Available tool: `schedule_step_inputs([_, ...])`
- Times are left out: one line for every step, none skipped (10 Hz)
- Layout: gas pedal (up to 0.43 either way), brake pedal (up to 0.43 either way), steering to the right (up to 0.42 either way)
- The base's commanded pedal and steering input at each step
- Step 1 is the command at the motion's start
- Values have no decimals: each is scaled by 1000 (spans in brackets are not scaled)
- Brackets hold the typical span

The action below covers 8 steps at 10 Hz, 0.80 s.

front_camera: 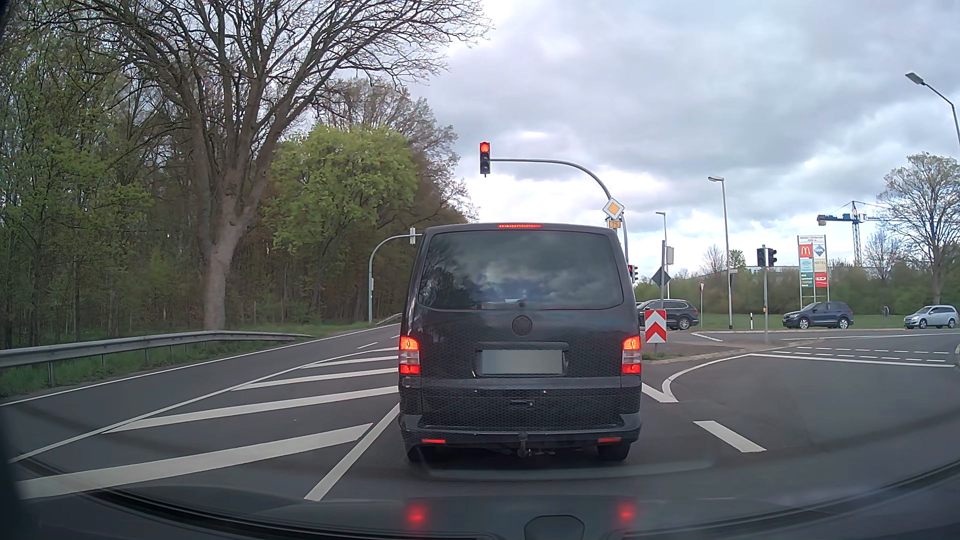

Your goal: Follow the waypoints while adhering to traffic rules and regulations

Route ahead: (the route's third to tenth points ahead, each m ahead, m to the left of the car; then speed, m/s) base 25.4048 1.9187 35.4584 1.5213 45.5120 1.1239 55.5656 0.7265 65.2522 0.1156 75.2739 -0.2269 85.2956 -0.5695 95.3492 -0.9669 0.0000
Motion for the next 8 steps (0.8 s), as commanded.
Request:
schedule_step_inputs([0, 201, -2])
schedule_step_inputs([0, 201, -1])
schedule_step_inputs([0, 195, -1])
schedule_step_inputs([0, 201, -2])
schedule_step_inputs([0, 195, -1])
schedule_step_inputs([0, 201, -2])
schedule_step_inputs([0, 201, -1])
schedule_step_inputs([0, 201, -2])
